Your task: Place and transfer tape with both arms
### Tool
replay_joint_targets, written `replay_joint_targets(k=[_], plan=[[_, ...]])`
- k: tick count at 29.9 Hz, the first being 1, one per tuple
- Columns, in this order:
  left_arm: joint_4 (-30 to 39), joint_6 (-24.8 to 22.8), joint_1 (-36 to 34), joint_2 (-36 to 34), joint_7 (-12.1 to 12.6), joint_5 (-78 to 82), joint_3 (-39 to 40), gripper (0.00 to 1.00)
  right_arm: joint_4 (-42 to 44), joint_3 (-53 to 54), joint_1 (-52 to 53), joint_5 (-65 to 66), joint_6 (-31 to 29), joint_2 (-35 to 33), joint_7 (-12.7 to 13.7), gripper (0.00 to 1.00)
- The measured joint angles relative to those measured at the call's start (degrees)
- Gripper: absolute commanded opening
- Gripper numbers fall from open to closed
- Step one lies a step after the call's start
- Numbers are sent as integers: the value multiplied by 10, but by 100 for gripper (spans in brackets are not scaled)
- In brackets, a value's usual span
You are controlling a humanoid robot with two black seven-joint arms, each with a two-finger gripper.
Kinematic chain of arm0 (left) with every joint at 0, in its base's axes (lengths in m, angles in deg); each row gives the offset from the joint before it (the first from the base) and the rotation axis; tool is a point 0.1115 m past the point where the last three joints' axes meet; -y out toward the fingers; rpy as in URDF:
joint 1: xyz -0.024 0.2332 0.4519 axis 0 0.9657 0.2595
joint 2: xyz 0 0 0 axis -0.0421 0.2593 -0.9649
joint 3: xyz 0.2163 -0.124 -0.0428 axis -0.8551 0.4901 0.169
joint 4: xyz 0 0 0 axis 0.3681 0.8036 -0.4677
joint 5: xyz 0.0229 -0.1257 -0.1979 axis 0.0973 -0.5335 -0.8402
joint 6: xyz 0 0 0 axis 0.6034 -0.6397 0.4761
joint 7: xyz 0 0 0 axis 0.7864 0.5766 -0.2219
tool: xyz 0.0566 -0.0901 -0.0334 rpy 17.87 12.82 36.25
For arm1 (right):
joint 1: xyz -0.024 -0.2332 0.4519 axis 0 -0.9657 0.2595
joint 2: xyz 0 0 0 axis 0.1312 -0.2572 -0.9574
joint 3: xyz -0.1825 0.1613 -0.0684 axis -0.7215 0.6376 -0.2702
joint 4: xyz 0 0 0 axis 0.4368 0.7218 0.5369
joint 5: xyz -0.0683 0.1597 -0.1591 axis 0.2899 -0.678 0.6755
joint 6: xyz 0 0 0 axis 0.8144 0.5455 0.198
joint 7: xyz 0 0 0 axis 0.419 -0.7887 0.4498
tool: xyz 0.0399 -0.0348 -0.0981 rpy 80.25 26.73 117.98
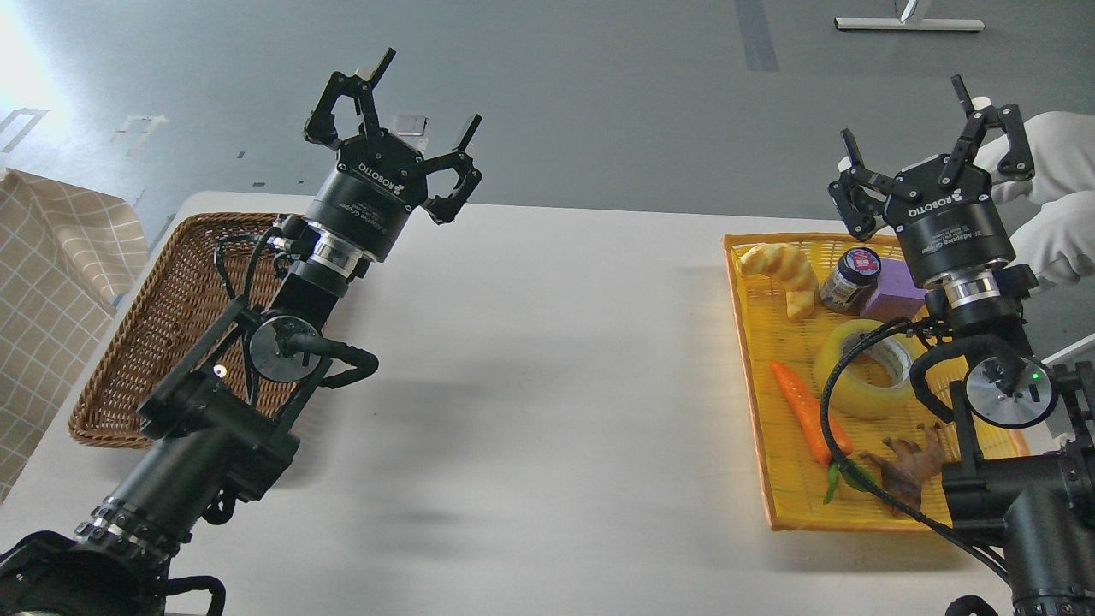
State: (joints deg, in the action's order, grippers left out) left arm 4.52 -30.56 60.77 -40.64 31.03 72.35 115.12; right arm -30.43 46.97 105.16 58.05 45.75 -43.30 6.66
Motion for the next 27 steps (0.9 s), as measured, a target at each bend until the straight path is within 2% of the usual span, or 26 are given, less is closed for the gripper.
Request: replay_joint_targets(k=[8, 18, 27], plan=[[0, 0, 0, 1, 0, 0, 0, 98, -1, -13, 1, 6, 0, -4, 1, 100], [0, 0, -1, 6, 0, 0, 0, 98, -3, -112, 4, 33, 0, -149, 3, 100], [0, 0, -2, 8, 0, 0, 0, 98, -8, -126, 20, 185, 0, -257, 3, 100]])
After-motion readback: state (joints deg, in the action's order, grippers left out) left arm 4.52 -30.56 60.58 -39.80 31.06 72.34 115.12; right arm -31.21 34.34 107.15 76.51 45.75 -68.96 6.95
